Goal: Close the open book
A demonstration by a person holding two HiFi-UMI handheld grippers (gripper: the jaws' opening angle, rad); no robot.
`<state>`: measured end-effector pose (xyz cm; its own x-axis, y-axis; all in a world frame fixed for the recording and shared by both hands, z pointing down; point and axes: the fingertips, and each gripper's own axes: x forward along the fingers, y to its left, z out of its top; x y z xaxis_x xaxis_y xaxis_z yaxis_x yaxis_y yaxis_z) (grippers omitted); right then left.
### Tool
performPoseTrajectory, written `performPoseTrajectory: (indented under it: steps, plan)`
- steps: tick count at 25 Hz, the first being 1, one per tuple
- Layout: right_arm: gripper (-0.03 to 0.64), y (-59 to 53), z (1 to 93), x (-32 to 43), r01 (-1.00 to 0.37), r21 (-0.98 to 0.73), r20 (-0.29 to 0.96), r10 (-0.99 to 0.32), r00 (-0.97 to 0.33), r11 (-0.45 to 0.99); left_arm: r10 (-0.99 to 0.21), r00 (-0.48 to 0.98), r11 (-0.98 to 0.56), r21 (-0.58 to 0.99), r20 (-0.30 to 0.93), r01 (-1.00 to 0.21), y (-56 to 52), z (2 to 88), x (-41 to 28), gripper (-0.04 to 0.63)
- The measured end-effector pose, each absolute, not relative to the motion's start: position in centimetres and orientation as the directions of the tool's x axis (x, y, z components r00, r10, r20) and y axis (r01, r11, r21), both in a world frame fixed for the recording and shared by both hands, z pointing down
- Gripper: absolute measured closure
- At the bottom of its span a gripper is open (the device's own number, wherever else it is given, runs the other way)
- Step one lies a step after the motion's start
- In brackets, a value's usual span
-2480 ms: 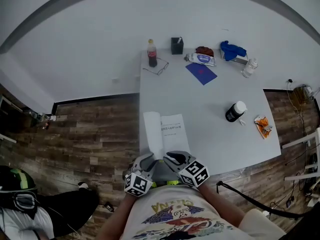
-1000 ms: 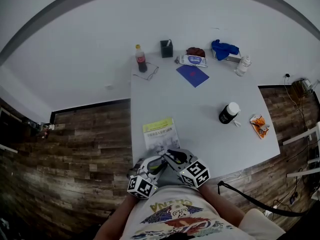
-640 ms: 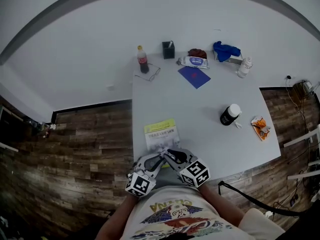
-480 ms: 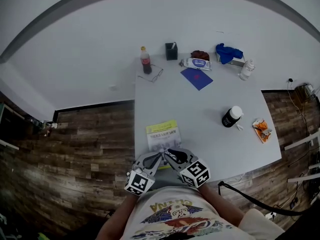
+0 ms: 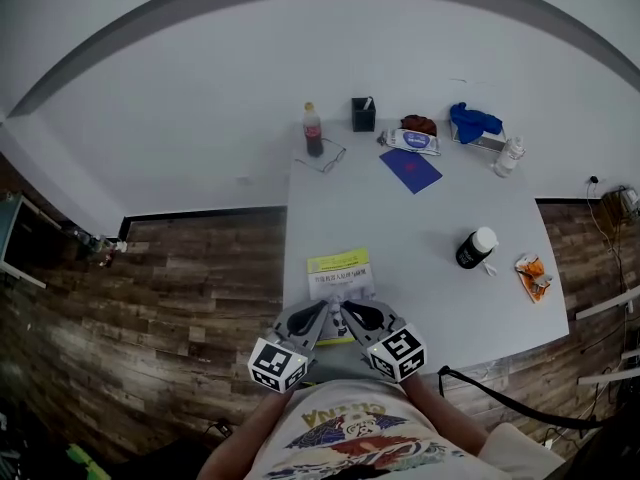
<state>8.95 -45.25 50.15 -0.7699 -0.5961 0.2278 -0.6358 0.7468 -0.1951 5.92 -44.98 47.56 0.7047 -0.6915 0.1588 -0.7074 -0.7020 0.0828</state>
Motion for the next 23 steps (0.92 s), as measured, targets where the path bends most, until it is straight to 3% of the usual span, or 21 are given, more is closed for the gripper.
performPoseTrajectory:
  steps: [23]
  plan:
    - [0.577, -44.8, 50.3, 9.5, -0.64, -0.214, 0.221, -0.601, -0.768, 0.738, -0.669, 0.711, -0.715, 0.075, 0.215, -0.695, -44.0, 49.4, 7.4, 0.583]
